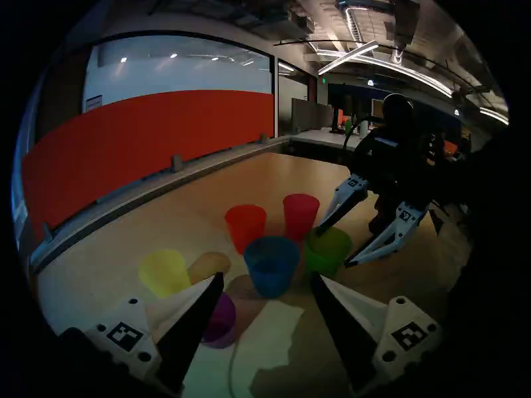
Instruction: Pour water
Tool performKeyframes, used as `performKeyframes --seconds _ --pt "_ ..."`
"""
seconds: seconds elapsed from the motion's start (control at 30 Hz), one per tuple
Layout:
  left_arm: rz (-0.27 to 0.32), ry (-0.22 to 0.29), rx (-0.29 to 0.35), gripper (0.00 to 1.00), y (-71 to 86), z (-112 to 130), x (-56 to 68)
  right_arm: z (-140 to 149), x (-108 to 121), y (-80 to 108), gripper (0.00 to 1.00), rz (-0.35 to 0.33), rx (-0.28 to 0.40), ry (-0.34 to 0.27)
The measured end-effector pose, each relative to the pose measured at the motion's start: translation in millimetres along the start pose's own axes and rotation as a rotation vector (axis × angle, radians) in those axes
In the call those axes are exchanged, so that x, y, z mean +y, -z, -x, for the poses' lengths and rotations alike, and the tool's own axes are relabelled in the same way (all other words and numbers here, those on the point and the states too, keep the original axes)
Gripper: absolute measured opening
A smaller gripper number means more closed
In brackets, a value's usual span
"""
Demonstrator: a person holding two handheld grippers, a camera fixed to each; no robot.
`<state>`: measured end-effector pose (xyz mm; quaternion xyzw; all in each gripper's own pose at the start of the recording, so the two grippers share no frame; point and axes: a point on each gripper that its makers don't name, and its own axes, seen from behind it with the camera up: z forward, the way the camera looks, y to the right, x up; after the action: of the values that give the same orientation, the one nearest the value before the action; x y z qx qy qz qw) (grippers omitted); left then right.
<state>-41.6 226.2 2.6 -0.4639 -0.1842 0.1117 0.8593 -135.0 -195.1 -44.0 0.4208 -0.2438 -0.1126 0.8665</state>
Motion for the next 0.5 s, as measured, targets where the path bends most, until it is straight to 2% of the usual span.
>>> performKeyframes --seconds 0.5 --pt "-0.002 0.002 -0.001 0.97 1.9 0.2 -0.7 -1.4 1.7 -14.2 1.0 -0.004 0.0 -0.003"
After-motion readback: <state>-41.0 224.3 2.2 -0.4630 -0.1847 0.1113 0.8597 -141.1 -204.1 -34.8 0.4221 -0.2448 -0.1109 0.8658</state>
